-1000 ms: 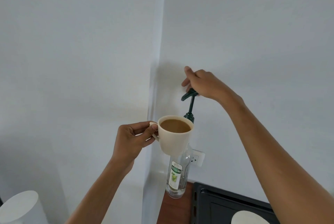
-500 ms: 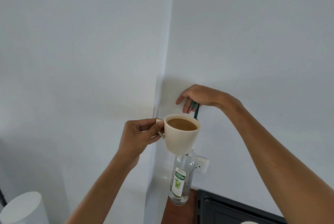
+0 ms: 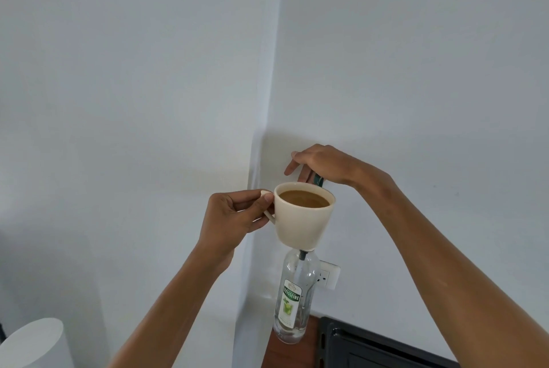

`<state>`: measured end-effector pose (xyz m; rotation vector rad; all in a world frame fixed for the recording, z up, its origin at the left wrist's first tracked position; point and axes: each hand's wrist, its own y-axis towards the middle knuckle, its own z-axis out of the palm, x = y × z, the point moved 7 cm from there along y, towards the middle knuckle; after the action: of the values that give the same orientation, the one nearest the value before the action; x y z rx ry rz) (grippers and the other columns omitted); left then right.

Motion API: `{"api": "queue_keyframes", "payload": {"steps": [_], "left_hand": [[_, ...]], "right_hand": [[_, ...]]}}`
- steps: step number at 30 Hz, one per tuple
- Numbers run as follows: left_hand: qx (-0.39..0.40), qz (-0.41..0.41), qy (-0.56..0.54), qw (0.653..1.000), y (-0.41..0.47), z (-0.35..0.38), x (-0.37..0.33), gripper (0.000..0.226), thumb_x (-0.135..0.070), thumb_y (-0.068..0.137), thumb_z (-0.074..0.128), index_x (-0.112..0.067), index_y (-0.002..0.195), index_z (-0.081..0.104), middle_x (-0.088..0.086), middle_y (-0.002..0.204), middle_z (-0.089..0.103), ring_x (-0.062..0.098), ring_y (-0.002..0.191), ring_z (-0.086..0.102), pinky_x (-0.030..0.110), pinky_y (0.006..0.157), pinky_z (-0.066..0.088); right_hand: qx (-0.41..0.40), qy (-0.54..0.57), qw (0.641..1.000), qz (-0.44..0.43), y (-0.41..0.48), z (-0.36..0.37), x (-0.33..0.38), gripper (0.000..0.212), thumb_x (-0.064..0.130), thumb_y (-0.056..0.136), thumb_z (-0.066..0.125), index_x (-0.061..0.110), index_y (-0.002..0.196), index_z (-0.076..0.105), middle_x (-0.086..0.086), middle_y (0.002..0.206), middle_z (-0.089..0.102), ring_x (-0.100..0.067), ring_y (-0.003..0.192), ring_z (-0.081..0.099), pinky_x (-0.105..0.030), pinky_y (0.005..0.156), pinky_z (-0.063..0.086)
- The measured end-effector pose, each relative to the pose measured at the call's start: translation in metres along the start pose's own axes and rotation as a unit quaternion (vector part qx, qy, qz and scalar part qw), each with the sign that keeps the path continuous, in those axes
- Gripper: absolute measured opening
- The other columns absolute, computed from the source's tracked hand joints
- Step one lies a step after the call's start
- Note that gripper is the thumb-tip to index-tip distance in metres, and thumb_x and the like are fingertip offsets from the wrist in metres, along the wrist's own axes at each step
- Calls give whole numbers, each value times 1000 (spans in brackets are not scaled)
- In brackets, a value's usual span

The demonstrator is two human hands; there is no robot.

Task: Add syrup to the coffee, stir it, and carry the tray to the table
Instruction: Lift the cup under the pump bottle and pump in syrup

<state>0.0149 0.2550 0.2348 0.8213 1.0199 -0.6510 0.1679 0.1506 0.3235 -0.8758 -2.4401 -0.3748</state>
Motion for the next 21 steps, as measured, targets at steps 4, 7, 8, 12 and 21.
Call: {"api": "queue_keyframes", "payload": {"steps": [4,7,8,12,21], "left_hand": [[-2,1,0,1000,1,0,-2,15,-6,89,71,-2,100,80,13,83,82,17,79,78,24,73,63],[-3,0,1,1000,0,0,-2,18,-7,88,71,0,103,79,15,86,81,19,81,78,25,75,63],[-3,-1,1,1000,0,1,-2,18,-7,88,71,0,102,79,15,86,81,19,81,79,25,74,63],[2,2,3,1000,0,3,-5,15,-7,88,71,-5,99,80,13,85,82,18,81,79,24,74,63],[4,-3,4,1000,-5,6,-6,12,-6,89,70,-8,95,81,14,86,82,20,82,79,25,74,63]], "right_hand": [[-4,-6,1000,-7,2,2,-2,52,44,107,33,20,103,79,-10,97,73,-27,92,70,-34,83,53],[-14,6,1000,-9,2,1,-4,52,44,106,34,20,101,80,-10,96,73,-25,89,69,-32,78,50],[-16,8,1000,-9,3,1,-4,52,44,106,34,20,100,80,-10,95,73,-24,88,69,-31,77,49],[-21,4,1000,-11,3,2,-5,54,43,107,32,18,101,80,-9,94,72,-23,88,66,-31,76,48],[6,2,1000,21,-2,-2,1,61,51,107,26,17,115,75,-10,97,71,-22,90,65,-29,73,50]]}}
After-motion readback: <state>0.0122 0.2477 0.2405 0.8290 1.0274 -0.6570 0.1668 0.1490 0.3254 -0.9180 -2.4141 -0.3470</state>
